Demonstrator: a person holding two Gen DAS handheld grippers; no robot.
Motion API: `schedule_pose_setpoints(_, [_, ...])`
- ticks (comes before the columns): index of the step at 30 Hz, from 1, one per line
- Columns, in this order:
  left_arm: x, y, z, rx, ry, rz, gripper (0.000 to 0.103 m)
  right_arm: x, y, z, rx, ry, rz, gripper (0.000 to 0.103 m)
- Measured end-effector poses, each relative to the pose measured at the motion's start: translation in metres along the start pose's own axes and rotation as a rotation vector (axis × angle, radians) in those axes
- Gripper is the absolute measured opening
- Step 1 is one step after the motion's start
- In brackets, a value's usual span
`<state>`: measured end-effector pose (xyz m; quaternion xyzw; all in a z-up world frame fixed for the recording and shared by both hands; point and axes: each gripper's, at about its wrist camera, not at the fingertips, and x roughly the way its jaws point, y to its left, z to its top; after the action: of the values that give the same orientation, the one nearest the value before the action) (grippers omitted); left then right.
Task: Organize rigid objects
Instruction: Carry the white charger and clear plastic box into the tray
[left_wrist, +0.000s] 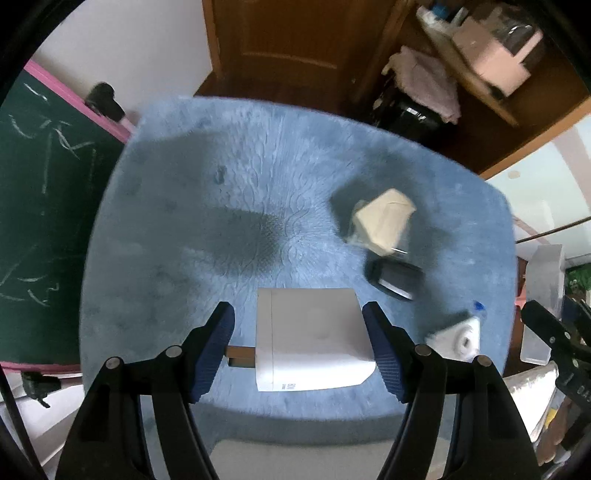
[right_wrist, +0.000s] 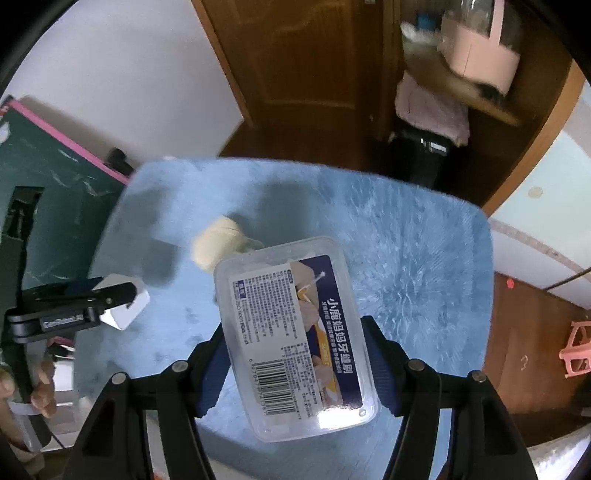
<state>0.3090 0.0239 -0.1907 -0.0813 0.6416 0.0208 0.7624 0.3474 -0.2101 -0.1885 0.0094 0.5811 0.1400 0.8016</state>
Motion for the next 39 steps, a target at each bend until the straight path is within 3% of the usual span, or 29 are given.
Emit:
schedule_pose_setpoints(8, [-0.079,-0.006,-0.040,0.034,-0.080,-0.063,0.074,-0.098,0.046,-0.040,-0.062,-0.123,0.054,0.067])
schedule_pose_setpoints(15, [-0.109,-0.013,-0.104,0.109,-0.082,-0.088,0.074,-0.134,0.073,-0.105,-0.107,-0.117,0.094,0.067])
schedule_pose_setpoints(20, [-0.097,-0.017,-0.154,0.182,-0.023,-0.116,0.074,-0.120,0.084,-0.160,-0.099,-0.039,0.117,0.067])
schedule_pose_setpoints(26, [-0.053,-0.034,-0.197,0.280,0.057,-0.127,0.074,-0.076,0.083,-0.217,-0.033,0.100,0.123,0.067])
schedule_pose_setpoints(32, [-0.003,-0.047,-0.212,0.309,0.099,-0.133,0.074,-0.028,0.083,-0.250,0.004,0.200,0.079,0.067])
schedule_pose_setpoints(39, [0.041,-0.042,-0.212,0.274,0.101,-0.077,0.074,0.007,0.095,-0.267,-0.011,0.259,0.029,0.067])
